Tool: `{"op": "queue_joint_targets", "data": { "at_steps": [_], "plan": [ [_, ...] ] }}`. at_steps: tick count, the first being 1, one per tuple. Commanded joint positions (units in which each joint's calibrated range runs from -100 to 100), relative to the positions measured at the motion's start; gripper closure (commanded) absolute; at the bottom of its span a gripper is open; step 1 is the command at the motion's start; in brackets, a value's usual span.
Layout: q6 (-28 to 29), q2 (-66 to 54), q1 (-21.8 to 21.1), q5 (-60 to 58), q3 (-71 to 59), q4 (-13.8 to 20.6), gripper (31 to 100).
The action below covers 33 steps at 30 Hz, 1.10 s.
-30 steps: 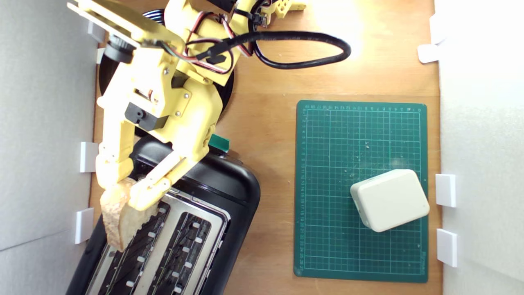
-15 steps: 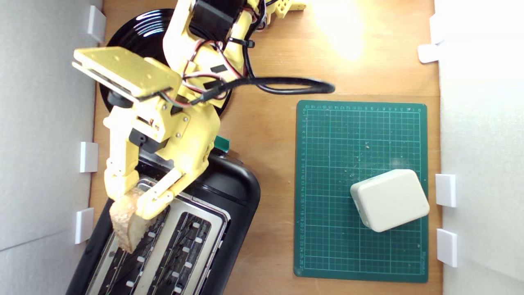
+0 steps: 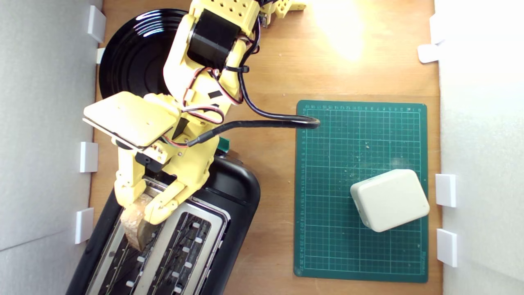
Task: Pick bread and place in toaster
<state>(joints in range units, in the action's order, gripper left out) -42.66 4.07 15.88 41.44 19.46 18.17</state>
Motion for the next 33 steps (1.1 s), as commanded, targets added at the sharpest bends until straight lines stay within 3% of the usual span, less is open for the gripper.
{"op": "queue_joint_targets", "data": {
  "at_steps": [1, 12, 25, 30, 33],
  "plan": [
    [0.16, 0.42, 0.24, -3.22, 3.1, -0.22, 77.9],
    [0.16, 4.83, -0.17, -3.64, 3.1, -0.22, 76.6],
    [0.05, 4.66, -0.49, -3.56, 3.01, -0.31, 52.3],
    [0.11, 2.83, -1.86, -3.56, 3.01, -0.4, 50.1],
    [-0.31, 0.5, -2.02, -3.56, 3.01, -3.39, 50.1]
  ]
}}
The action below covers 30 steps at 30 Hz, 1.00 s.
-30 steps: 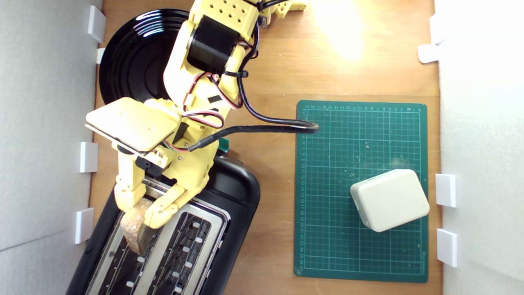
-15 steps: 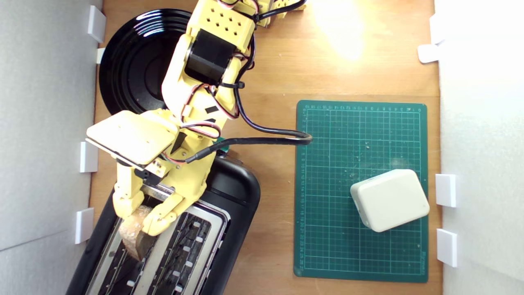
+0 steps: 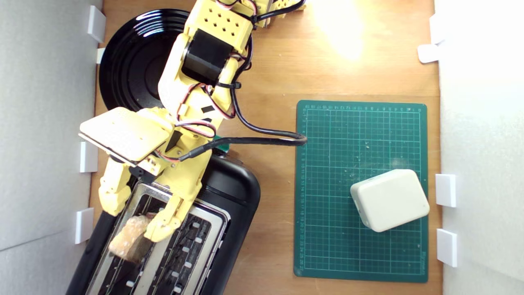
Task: Pick bread and place in toaster
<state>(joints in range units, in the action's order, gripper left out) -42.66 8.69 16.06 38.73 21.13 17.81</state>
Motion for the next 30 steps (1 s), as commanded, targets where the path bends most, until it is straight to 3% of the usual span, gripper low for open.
{"op": "queue_joint_targets", "data": {
  "at_steps": [1, 8, 12, 21, 30],
  "plan": [
    [-0.31, -4.87, -2.53, -0.84, 1.34, -3.31, 50.2],
    [0.11, -12.85, -2.85, -0.84, 0.89, -4.31, 50.9],
    [0.11, -18.59, -2.77, -0.84, 0.71, -9.11, 50.9],
    [0.42, -29.83, -2.85, -0.59, -0.47, -15.55, 50.9],
    [9.94, -38.48, -8.33, -0.33, -1.75, -14.73, 51.0]
  ]
}}
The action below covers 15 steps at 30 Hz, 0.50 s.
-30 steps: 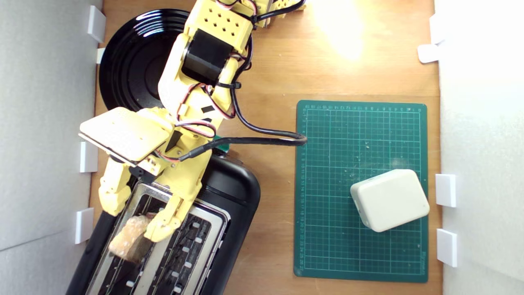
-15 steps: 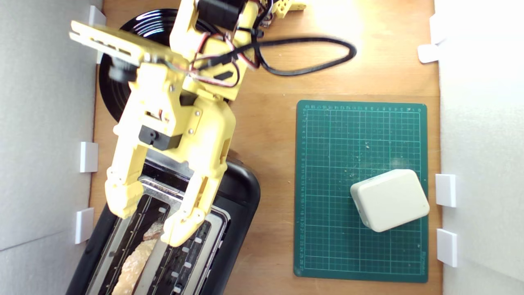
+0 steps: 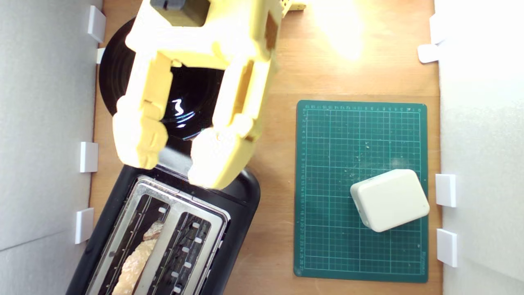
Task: Pick bread and place in toaster
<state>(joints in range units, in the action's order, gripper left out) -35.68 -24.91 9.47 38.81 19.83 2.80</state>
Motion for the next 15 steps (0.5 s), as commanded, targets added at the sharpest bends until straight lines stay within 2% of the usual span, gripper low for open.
{"op": "queue_joint_targets", "data": {
  "at_steps": [1, 8, 15],
  "plan": [
    [3.95, -5.79, -2.38, -0.42, -0.81, 0.28, 51.4],
    [10.49, -13.03, -7.78, -0.33, -9.71, 0.19, 65.5],
    [21.21, -24.51, -14.31, -0.33, -26.69, 0.01, 69.5]
  ]
}}
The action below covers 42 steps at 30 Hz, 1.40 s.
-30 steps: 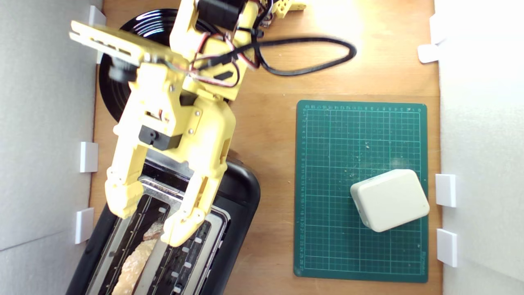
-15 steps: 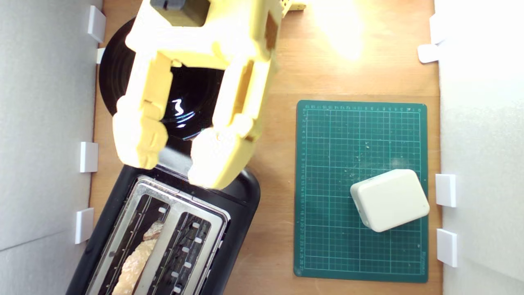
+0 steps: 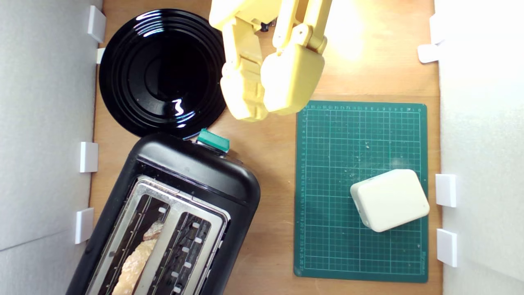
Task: Pick bread and place in toaster
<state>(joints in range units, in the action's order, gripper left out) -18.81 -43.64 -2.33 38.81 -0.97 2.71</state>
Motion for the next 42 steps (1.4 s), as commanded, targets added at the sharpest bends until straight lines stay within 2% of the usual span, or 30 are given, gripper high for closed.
{"op": "queue_joint_targets", "data": {
  "at_steps": [1, 6, 11, 23, 32, 42],
  "plan": [
    [5.76, -7.61, -2.98, -0.33, -8.7, -0.26, 70.1],
    [10.05, -16.43, -3.87, -0.33, -22.5, -0.44, 76.0],
    [10.57, -23.33, -4.92, -0.33, -34.75, -0.53, 82.8],
    [10.05, -34.4, -5.0, -0.25, -55.18, -0.62, 83.9],
    [10.05, -44.38, -6.69, -0.25, -69.98, 0.01, 87.8],
    [7.75, -47.96, -9.43, -0.16, -81.96, -0.44, 91.0]
  ]
}}
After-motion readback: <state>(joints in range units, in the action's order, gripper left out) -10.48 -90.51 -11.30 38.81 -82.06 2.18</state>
